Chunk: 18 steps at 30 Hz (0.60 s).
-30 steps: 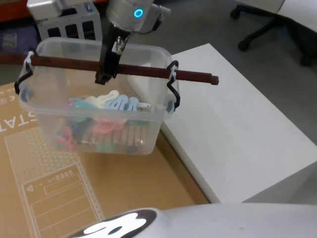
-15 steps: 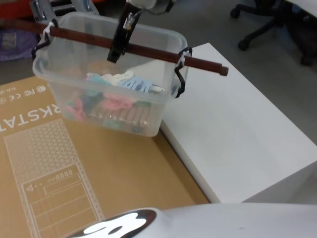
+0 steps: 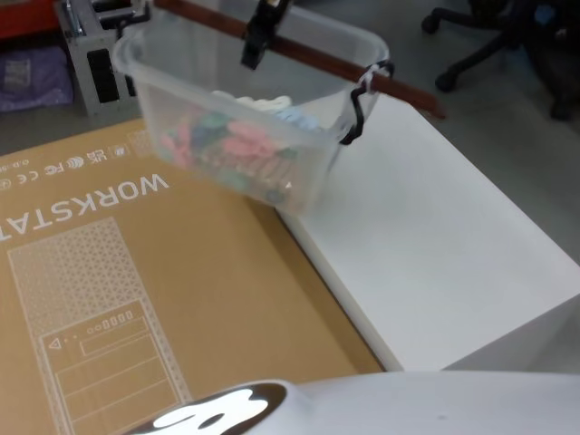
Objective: Use one hand to grasp the basket and place it at the designated location.
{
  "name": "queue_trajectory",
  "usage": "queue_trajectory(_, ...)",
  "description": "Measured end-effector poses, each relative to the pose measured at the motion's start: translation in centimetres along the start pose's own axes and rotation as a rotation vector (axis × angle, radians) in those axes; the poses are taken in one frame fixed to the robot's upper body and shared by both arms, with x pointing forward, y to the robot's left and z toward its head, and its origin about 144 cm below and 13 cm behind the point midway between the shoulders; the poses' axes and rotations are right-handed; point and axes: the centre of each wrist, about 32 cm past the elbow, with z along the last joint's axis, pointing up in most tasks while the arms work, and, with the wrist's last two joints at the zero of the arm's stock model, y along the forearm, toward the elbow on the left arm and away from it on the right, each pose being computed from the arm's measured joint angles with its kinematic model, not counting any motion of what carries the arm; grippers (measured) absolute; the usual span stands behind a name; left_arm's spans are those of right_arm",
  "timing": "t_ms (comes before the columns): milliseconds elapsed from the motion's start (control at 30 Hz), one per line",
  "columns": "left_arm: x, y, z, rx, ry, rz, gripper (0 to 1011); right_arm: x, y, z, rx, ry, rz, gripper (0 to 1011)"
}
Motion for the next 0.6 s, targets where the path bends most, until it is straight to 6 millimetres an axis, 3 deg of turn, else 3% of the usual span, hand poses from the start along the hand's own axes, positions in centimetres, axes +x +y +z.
queue_trajectory(433, 0.0, 0.0, 0.0, 0.000, 0.000, 0.000, 0, -1.6, -1.2, -5.3, -0.061, 0.200, 0.031, 100)
queue_trajectory(600, 0.0, 0.0, 0.0, 0.000, 0.000, 0.000, 0, -2.0, -1.4, -6.4, -0.076, 0.247, 0.040, 100)
